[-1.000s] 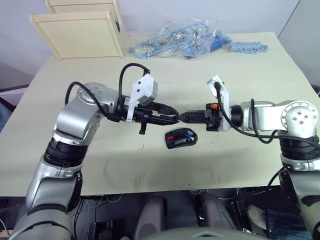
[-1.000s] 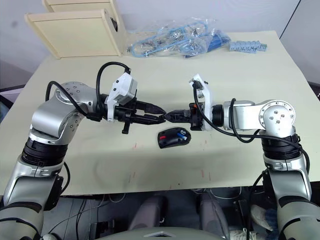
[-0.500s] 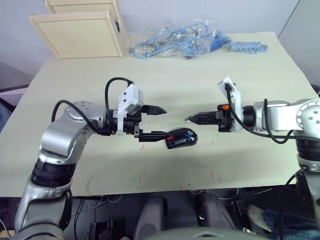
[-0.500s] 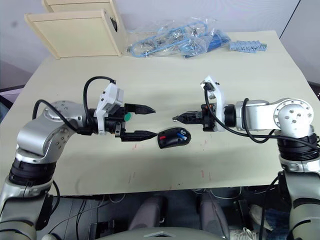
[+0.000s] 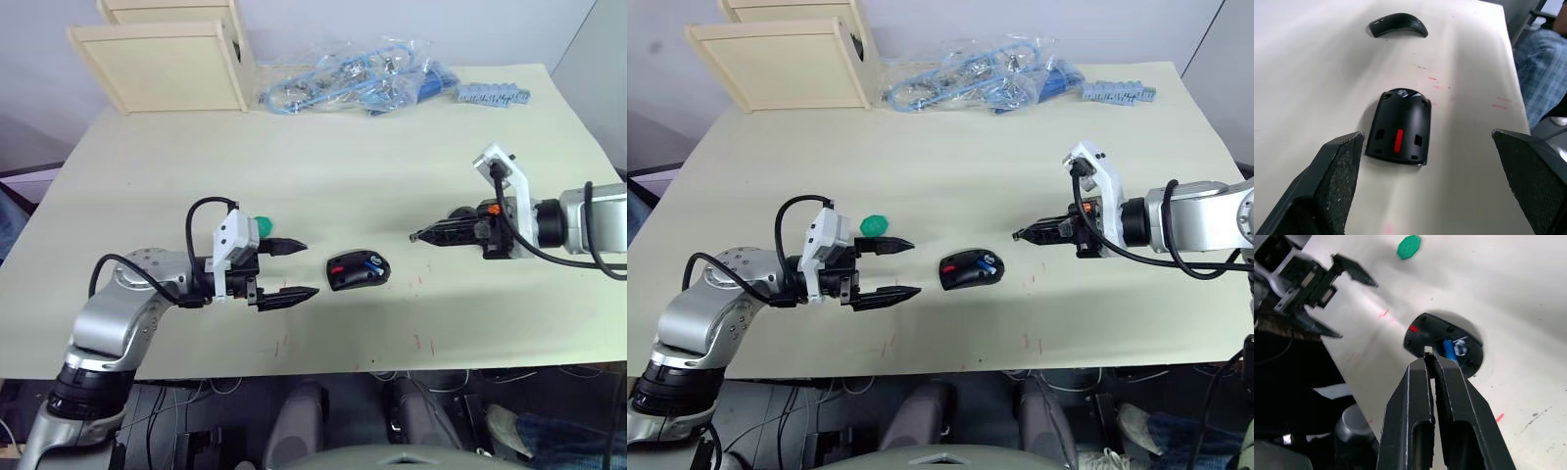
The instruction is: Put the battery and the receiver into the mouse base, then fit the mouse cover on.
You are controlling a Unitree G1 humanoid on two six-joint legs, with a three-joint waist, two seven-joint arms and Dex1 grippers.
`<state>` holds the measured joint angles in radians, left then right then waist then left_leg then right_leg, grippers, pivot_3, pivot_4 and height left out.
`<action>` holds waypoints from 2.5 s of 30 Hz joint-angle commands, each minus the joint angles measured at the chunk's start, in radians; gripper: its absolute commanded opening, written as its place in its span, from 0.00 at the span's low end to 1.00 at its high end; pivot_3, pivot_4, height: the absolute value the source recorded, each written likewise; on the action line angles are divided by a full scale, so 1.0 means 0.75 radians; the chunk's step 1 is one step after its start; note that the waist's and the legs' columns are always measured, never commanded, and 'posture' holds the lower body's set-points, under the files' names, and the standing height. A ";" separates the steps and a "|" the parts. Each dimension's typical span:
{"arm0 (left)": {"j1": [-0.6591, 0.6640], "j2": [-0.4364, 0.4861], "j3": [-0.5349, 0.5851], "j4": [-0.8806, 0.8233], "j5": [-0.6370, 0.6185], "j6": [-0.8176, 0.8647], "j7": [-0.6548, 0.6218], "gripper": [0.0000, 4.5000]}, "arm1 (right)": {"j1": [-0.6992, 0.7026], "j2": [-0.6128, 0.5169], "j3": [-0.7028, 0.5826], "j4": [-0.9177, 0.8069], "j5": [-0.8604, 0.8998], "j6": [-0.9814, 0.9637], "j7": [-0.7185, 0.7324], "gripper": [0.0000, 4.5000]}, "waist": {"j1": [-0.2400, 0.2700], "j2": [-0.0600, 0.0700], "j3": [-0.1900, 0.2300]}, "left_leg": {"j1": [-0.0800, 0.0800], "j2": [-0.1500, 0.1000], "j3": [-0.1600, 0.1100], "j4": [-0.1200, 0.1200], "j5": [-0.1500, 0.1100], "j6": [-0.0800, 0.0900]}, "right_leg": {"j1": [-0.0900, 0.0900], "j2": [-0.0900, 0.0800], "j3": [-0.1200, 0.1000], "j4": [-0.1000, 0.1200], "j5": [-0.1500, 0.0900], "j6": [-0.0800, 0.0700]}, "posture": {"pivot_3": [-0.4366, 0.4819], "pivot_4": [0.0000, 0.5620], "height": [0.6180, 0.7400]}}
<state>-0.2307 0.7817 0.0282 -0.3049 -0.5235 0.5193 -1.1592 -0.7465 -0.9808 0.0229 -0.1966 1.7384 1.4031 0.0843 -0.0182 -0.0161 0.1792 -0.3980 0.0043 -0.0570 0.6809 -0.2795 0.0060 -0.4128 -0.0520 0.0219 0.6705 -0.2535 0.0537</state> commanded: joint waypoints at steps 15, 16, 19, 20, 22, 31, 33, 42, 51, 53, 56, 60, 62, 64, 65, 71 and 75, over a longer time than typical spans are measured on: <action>-0.288 -0.250 -0.360 0.362 0.337 -0.277 0.023 0.99 | 0.291 -0.261 -0.087 -0.247 0.231 -0.247 -0.157 0.00 | 0.005 0.000 0.000 | -0.002 0.000 0.000 0.000 0.000 0.000 | 0.000 0.000 -0.001 -0.003 0.000 0.000 | 0.48 0.27 1.00; -0.296 -0.263 -0.366 0.371 0.338 -0.277 0.022 0.99 | 0.301 -0.268 -0.086 -0.253 0.244 -0.262 -0.167 0.00 | 0.006 0.000 0.000 | -0.002 0.000 0.000 0.000 0.000 0.000 | 0.000 0.000 -0.001 -0.003 0.000 0.000 | 0.48 0.27 1.00; -0.344 -0.306 -0.419 0.431 0.402 -0.306 0.035 0.99 | 0.357 -0.298 -0.104 -0.278 0.278 -0.303 -0.190 0.00 | 0.009 0.000 0.000 | -0.002 0.000 0.000 0.000 0.000 0.000 | 0.000 0.000 -0.001 -0.003 0.000 0.000 | 0.48 0.27 1.00; -0.357 -0.316 -0.430 0.447 0.419 -0.316 0.037 0.99 | 0.372 -0.308 -0.108 -0.288 0.284 -0.315 -0.194 0.00 | 0.015 0.000 0.000 | -0.002 0.000 0.000 0.000 0.000 0.000 | 0.000 0.000 -0.001 -0.003 0.000 0.000 | 0.48 0.27 1.00; -0.373 -0.332 -0.451 0.472 0.445 -0.333 0.032 0.99 | 0.397 -0.322 -0.114 -0.302 0.294 -0.340 -0.201 0.00 | 0.015 0.000 0.000 | -0.003 0.000 -0.001 0.001 0.000 0.000 | 0.001 0.000 -0.003 -0.003 0.000 0.000 | 0.48 0.27 1.00; -0.410 -0.366 -0.488 0.482 0.500 -0.296 0.035 0.99 | 0.443 -0.351 -0.111 -0.347 0.311 -0.413 -0.213 0.00 | 0.008 0.000 0.000 | -0.003 0.001 -0.001 0.001 0.000 0.000 | 0.001 0.000 -0.002 -0.002 0.001 0.001 | 0.48 0.27 1.00; -0.416 -0.371 -0.491 0.480 0.508 -0.285 0.033 0.99 | 0.444 -0.353 -0.106 -0.350 0.311 -0.423 -0.214 0.00 | 0.009 0.000 0.000 | -0.003 0.001 -0.001 0.001 0.000 0.000 | 0.001 0.000 -0.002 -0.002 0.001 0.001 | 0.48 0.27 1.00; -0.482 -0.398 -0.506 0.514 0.525 -0.250 0.029 0.99 | 0.422 -0.340 -0.067 -0.340 0.301 -0.445 -0.220 0.00 | 0.010 0.000 0.000 | -0.003 0.000 -0.001 0.002 0.000 0.000 | 0.001 0.000 -0.002 -0.003 0.001 0.001 | 0.48 0.27 1.00; -0.502 -0.402 -0.533 0.514 0.552 -0.237 0.023 0.99 | 0.424 -0.336 -0.066 -0.356 0.311 -0.459 -0.239 0.00 | 0.010 0.000 0.000 | -0.003 0.000 -0.001 0.002 0.000 0.000 | 0.001 0.000 -0.002 -0.003 0.001 0.001 | 0.48 0.27 1.00; -0.503 -0.400 -0.536 0.511 0.560 -0.240 0.021 0.99 | 0.428 -0.338 -0.070 -0.359 0.312 -0.460 -0.239 0.00 | 0.010 0.000 0.000 | -0.003 0.000 -0.001 0.002 0.000 0.000 | 0.001 0.000 -0.002 -0.003 0.001 0.001 | 0.48 0.27 1.00; -0.498 -0.402 -0.537 0.490 0.564 -0.227 0.018 0.99 | 0.439 -0.340 -0.076 -0.369 0.312 -0.466 -0.238 0.00 | 0.010 0.000 0.000 | -0.003 0.000 -0.001 0.002 0.000 0.000 | 0.001 0.000 -0.002 -0.003 0.001 0.001 | 0.48 0.27 1.00; -0.497 -0.393 -0.539 0.476 0.575 -0.222 0.013 0.99 | 0.447 -0.342 -0.077 -0.377 0.312 -0.473 -0.238 0.00 | 0.010 0.000 0.000 | -0.003 0.000 -0.002 0.002 0.000 0.000 | 0.001 0.000 -0.002 -0.003 0.001 0.001 | 0.48 0.27 1.00; -0.496 -0.393 -0.538 0.470 0.571 -0.214 0.008 0.99 | 0.448 -0.343 -0.075 -0.377 0.312 -0.476 -0.238 0.00 | 0.010 0.000 0.000 | -0.003 0.000 -0.002 0.002 0.000 0.000 | 0.001 0.000 -0.002 -0.003 0.001 0.001 | 0.48 0.27 1.00; -0.498 -0.392 -0.538 0.468 0.571 -0.207 0.003 0.88 | 0.444 -0.341 -0.068 -0.373 0.310 -0.476 -0.239 0.00 | 0.010 0.000 0.000 | -0.003 0.000 -0.001 0.002 0.000 0.000 | 0.001 0.000 -0.002 -0.003 0.001 0.001 | 0.48 0.27 1.00; -0.499 -0.392 -0.539 0.467 0.572 -0.204 0.002 0.85 | 0.440 -0.339 -0.063 -0.370 0.306 -0.474 -0.239 0.00 | 0.010 0.000 0.000 | -0.003 0.000 -0.002 0.002 0.000 0.000 | 0.001 0.000 -0.002 -0.003 0.001 0.001 | 0.48 0.27 1.00; -0.496 -0.389 -0.539 0.455 0.575 -0.205 0.001 0.66 | 0.391 -0.323 -0.022 -0.359 0.281 -0.456 -0.232 0.00 | 0.010 0.000 0.000 | -0.003 0.000 -0.002 0.002 0.000 0.000 | 0.001 0.000 -0.002 -0.003 0.001 0.001 | 0.48 0.27 1.00; -0.488 -0.391 -0.535 0.424 0.573 -0.178 0.017 0.66 | 0.339 -0.316 0.015 -0.348 0.243 -0.428 -0.213 0.00 | 0.010 0.000 0.000 | -0.003 0.000 -0.002 0.002 0.000 0.000 | 0.001 0.000 -0.002 -0.003 0.001 0.001 | 0.48 0.27 1.00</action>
<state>-0.5869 0.4869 -0.3714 0.0638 -0.0938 0.3819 -1.1512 -0.4671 -1.2146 0.0362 -0.4518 1.9240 1.0760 -0.0883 -0.0110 -0.0161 0.1792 -0.4002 0.0046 -0.0582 0.6825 -0.2794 0.0061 -0.4122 -0.0521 0.0207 0.6685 -0.2529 0.0544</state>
